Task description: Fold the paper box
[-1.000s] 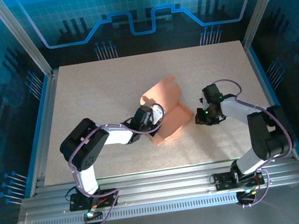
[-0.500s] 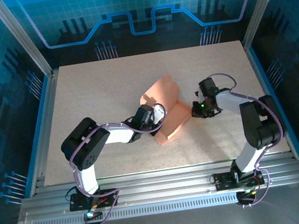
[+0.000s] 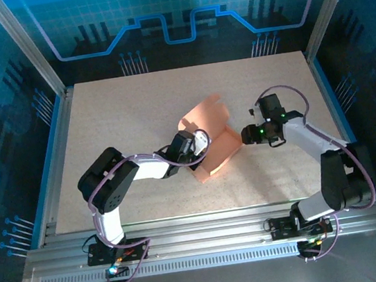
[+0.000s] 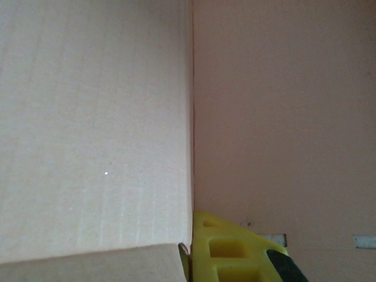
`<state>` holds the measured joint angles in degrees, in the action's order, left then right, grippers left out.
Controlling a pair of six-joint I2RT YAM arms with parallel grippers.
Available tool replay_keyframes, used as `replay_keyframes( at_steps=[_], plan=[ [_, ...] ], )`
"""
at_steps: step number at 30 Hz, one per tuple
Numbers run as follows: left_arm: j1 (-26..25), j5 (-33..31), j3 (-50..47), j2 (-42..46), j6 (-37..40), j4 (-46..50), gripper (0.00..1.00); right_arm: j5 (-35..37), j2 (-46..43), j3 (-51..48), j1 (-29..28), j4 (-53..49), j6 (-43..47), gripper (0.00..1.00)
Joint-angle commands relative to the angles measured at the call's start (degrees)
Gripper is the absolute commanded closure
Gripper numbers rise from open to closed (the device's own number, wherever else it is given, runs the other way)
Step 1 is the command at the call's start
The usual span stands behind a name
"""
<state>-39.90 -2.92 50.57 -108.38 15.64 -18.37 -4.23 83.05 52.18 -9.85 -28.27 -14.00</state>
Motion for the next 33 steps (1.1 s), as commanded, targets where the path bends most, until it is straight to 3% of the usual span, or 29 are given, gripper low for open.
replay_keyframes(
  at_steps=[1,7,15,24,33],
  plan=[
    [-0.8,1.7,-1.4,-3.1,2.0,11.9,0.98,1.7,2.7,4.0,-2.1,-1.7,8.3,0.46],
    [-0.7,1.7,-1.3,-3.0,1.7,12.0,0.98,8.8,14.2,12.4,-7.6,-1.5,15.5,0.59],
    [-0.7,1.4,-1.6,-2.9,1.8,12.1,0.98,19.0,28.4,23.7,-12.1,-7.6,21.3,0.68],
    [-0.7,1.3,-1.9,-2.5,1.4,11.8,0.98,21.2,30.8,24.6,-14.3,-8.0,22.0,0.95],
    [-0.7,1.4,-2.0,-1.8,0.7,11.5,0.97,28.9,28.8,21.0,-17.1,-5.0,16.3,0.97]
  ],
)
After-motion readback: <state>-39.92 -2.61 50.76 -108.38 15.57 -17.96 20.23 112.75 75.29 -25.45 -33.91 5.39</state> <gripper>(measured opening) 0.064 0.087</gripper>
